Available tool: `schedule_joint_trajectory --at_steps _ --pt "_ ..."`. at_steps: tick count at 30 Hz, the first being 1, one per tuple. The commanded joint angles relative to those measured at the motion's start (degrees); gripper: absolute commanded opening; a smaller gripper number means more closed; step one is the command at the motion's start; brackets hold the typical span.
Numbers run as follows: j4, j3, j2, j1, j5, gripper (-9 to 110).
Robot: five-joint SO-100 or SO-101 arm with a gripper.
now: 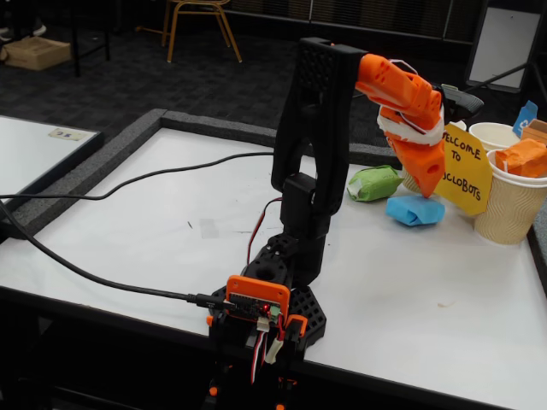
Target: Sort rubbish by color.
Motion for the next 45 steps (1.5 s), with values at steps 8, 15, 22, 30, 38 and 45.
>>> schedule_joint_trajectory --at_steps 8,15,22,30,38,45 --pt "19.69 -9.93 4.83 -0.35 0.62 0" --pt "25.93 -10.72 9.23 -0.62 1.05 0" --pt "33.13 -21.53 13.10 -0.44 1.14 0" --pt "39.38 -27.42 21.88 -0.53 7.12 0" --pt "36.47 -6.77 34.80 -2.99 15.21 0" --pt "25.75 11.16 41.48 -4.75 20.83 0"
